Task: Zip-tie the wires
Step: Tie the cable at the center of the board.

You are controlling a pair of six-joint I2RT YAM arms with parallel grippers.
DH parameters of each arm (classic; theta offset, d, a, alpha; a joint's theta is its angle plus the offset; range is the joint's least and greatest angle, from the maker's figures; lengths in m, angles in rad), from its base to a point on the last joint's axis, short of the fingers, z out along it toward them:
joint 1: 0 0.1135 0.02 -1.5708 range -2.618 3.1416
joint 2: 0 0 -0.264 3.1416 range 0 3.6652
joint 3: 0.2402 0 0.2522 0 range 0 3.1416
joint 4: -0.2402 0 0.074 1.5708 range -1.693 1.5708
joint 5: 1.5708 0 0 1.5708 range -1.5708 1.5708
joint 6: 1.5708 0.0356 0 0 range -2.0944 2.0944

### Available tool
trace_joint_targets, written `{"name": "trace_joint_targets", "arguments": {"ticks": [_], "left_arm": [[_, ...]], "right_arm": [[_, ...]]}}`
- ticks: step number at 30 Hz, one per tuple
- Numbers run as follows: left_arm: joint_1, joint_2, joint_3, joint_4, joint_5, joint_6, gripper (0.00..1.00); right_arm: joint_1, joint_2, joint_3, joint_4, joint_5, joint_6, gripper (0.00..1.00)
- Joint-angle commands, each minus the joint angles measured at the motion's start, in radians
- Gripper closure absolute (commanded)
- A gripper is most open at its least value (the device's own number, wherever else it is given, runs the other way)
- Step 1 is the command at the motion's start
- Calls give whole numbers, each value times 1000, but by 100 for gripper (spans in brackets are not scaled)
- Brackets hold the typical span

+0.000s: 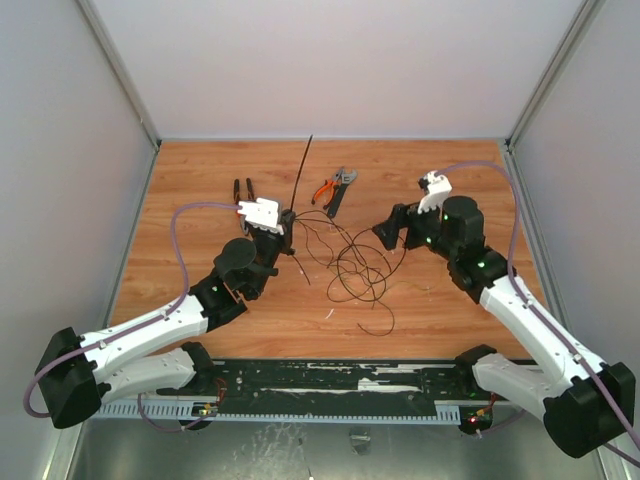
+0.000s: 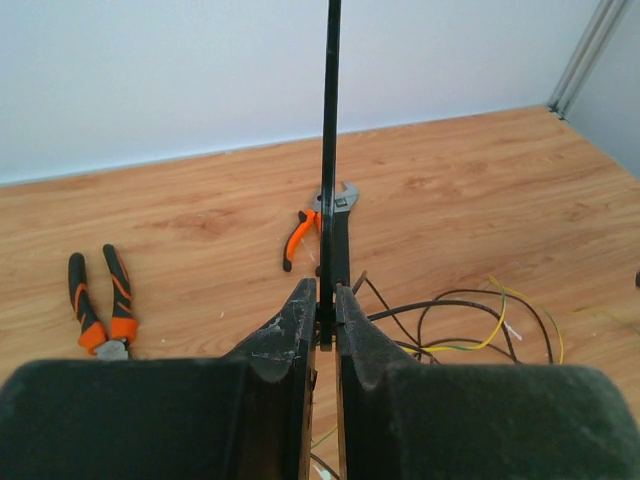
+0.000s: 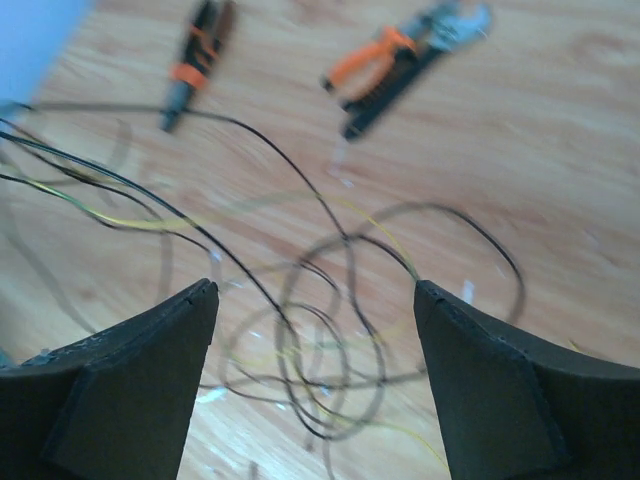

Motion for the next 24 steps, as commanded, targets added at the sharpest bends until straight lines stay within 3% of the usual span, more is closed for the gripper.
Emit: {"name": "trace_joint_targets", "arguments": {"ticks": [1, 9, 20, 24], "left_arm": [[6, -1, 4, 26, 29, -11, 100], [6, -1, -37, 81, 103, -26, 100], [-6, 0, -44, 94, 159, -33, 100], [-13, 36, -42, 99, 174, -25, 100]], "right_arm": [[29, 44, 77, 174, -177, 162, 20], [132, 98, 50, 530, -179, 391, 19], [245, 282, 159, 625, -156, 445, 19], [264, 306, 179, 650, -155, 460, 24]]}}
